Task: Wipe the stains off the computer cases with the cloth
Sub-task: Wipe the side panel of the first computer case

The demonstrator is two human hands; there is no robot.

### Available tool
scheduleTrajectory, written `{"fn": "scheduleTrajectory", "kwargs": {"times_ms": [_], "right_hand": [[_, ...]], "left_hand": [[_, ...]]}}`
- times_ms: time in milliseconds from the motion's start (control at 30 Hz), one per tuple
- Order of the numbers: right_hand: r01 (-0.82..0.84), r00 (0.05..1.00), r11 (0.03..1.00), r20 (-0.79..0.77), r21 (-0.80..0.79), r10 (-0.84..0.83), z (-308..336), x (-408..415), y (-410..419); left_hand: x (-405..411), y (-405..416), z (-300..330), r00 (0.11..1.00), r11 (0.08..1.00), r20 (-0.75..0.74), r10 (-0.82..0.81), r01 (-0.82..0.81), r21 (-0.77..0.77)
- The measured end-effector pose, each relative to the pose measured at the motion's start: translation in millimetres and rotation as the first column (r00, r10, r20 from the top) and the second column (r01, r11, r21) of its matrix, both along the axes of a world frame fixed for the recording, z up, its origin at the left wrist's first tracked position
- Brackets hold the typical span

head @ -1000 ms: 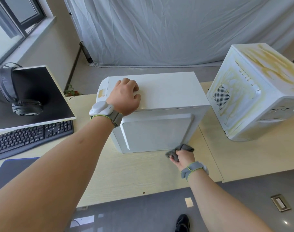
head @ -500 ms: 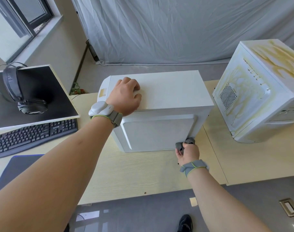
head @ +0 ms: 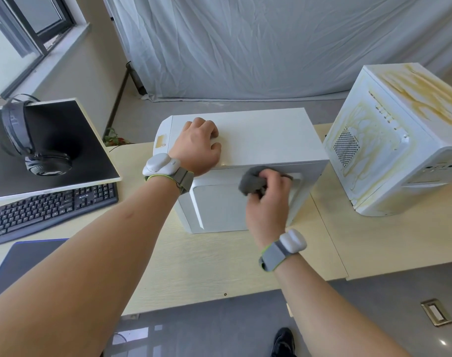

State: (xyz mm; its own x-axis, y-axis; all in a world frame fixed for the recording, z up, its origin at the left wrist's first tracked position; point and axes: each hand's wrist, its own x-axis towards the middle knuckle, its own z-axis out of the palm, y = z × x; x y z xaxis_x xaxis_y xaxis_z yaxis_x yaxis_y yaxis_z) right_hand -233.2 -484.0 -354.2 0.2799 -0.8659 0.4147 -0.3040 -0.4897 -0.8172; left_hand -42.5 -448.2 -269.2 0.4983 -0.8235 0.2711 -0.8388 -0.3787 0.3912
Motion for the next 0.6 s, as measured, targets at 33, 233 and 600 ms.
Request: {"fn": "scheduleTrajectory", "kwargs": {"times_ms": [33,233,600], "right_hand": [[-0.044,0.997,0.997,-0.061,-0.063,0.041,-1,7,8],[-0.253,0.939,0.932,-0.298,-0.259,0.173,-11,14,15],[0.276,0.947,0.769,-0.028,0.577,-0.319,-118,-29,-49]], "left_hand": [[0,0,1,1.000,1.000,-0.001,-0.002,0.002,0.004],[1,1,1,1.000,1.000,-0.005,-0.003,0.003,0.008],[4,1,1,0.999,1.000,-0.037,-0.022,0.022,-0.002]]}}
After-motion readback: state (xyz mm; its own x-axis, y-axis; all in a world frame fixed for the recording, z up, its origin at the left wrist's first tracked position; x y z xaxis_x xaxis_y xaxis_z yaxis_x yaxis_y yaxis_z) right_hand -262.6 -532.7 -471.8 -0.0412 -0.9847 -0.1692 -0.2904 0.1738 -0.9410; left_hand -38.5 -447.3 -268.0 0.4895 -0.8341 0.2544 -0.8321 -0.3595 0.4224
